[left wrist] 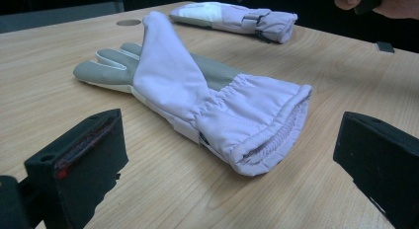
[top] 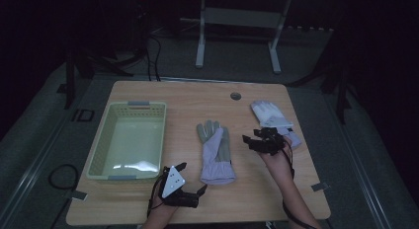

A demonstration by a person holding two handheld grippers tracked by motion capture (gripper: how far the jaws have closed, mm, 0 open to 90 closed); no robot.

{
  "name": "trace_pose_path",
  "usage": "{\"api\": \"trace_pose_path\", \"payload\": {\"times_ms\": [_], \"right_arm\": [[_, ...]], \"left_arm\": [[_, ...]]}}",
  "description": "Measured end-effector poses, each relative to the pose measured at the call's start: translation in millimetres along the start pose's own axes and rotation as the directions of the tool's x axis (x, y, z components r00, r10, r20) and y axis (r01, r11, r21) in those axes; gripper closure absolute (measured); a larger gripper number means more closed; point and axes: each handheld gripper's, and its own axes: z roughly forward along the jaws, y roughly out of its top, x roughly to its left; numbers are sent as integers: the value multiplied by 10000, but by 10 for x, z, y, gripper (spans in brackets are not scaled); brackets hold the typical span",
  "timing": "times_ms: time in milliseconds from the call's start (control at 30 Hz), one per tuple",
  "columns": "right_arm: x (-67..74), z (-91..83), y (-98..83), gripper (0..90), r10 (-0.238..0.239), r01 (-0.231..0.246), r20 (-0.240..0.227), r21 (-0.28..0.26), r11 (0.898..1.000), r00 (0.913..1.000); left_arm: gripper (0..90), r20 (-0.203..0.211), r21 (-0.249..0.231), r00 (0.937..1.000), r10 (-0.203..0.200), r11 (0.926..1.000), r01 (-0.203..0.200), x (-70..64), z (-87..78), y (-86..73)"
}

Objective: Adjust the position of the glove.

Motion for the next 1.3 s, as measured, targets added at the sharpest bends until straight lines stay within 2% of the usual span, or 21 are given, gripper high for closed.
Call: {"api": "trace_pose_path", "payload": {"times_ms": [33, 133, 167, 200, 433, 533, 600, 767, 967, 1100, 1133, 1300], "right_arm": [[-124, -57, -13, 432, 24, -25, 170, 60, 10000, 9999], [-281, -126, -20, 430, -18, 14, 393, 99, 10000, 9992], [-281, -126, -20, 430, -18, 14, 393, 99, 10000, 9992], [-426, -193, -24, 430, 75, -78, 513, 64, 9999, 9987], [-851, -334, -61, 431, 532, -527, 874, -72, 9986, 9948], [-994, -322, -95, 431, 926, -916, 859, -165, 9957, 9920], [-1079, -296, -110, 421, 1210, -1199, 618, -215, 9926, 9907], [-1223, -231, -71, 421, 1188, -1184, 929, -99, 9929, 9886], [-1408, -111, 52, 412, 1315, -1322, 872, 20, 9912, 9875], [-1469, -41, 123, 404, 897, -918, 933, 183, 9956, 9916], [-1488, -24, 134, 404, 846, -863, 804, 188, 9961, 9932], [-1541, 72, 145, 406, 697, -735, 728, 509, 9960, 9949]], "left_arm": [[1, -7, 11, 10000, 19, 10000, -19, 0, -1, 0], [0, -22, 3, 10000, 26, 10000, -26, -4, -1, 0], [1, -22, 3, 10000, 26, 10000, -26, -4, -1, 0], [1, -61, 15, 10000, 24, 10000, -24, -5, -1, 0], [1, -93, -42, 10000, 16, 10000, -16, -7, -4, -2], [0, -171, -50, 9998, 115, 9999, -116, -20, -5, -3], [0, -193, -31, 9995, 262, 9997, -262, -33, -4, -2], [1, -187, -53, 9995, 239, 9997, -240, -32, -7, -4], [1, -232, -112, 9995, 220, 9997, -223, -37, -17, -8], [1, -222, -142, 9996, 188, 9997, -192, -34, -21, -9], [1, -214, -144, 9996, 184, 9997, -188, -33, -21, -9], [1, -191, -146, 9997, 174, 9997, -177, -29, -21, -9]]}}
